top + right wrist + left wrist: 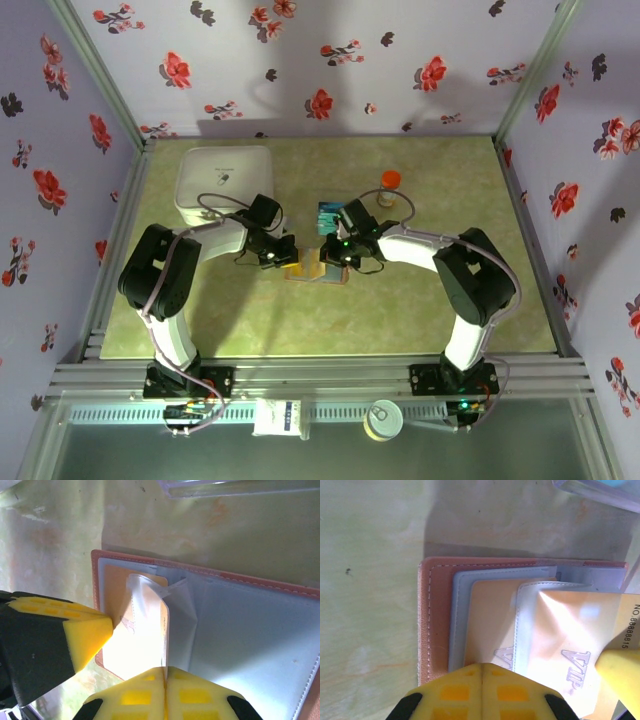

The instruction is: Take the credit cards out of the card holder

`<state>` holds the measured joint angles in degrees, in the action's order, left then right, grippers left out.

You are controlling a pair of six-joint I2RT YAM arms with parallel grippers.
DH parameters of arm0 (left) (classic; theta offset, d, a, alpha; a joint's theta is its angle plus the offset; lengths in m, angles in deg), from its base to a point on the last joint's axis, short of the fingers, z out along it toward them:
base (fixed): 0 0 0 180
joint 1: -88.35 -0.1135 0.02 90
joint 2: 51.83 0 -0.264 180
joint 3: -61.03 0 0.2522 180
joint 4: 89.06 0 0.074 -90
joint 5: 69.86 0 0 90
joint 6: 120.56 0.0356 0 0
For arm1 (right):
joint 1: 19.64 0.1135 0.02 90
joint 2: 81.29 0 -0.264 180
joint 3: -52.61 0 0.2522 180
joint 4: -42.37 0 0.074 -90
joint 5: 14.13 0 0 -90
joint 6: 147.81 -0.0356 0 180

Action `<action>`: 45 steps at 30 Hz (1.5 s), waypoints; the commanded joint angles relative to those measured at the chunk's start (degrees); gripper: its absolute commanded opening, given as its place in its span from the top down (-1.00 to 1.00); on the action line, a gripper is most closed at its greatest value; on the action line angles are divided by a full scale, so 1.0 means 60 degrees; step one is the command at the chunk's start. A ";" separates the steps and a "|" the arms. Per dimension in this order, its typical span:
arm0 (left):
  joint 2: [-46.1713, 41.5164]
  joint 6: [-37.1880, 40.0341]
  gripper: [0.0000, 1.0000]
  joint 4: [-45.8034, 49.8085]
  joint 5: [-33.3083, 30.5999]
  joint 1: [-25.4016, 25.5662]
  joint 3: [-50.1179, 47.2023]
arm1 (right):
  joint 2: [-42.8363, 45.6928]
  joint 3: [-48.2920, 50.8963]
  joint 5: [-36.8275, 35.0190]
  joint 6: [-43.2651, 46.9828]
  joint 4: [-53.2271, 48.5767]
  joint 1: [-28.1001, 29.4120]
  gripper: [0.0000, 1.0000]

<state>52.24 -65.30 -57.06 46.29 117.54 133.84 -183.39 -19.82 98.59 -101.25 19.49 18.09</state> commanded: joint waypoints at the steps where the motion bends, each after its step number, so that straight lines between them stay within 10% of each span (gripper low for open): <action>1: -0.0251 -0.0047 0.98 0.0011 0.0032 -0.0104 -0.0251 | 0.0111 -0.0169 -0.0105 0.0267 -0.0497 -0.0166 0.84; 17: -0.0560 -0.0450 0.95 -0.0436 0.0635 -0.0148 -0.0118 | -0.0652 0.1096 0.1018 -0.1983 0.3740 -0.0152 0.83; 45: 0.0425 0.0138 1.00 0.0161 -0.0126 -0.0192 -0.0159 | -0.0328 0.1261 0.0690 -0.1697 0.3172 -0.0160 0.70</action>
<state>53.12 -65.92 -59.67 48.69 116.91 133.19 -187.15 -12.94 104.12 -112.31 40.12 17.46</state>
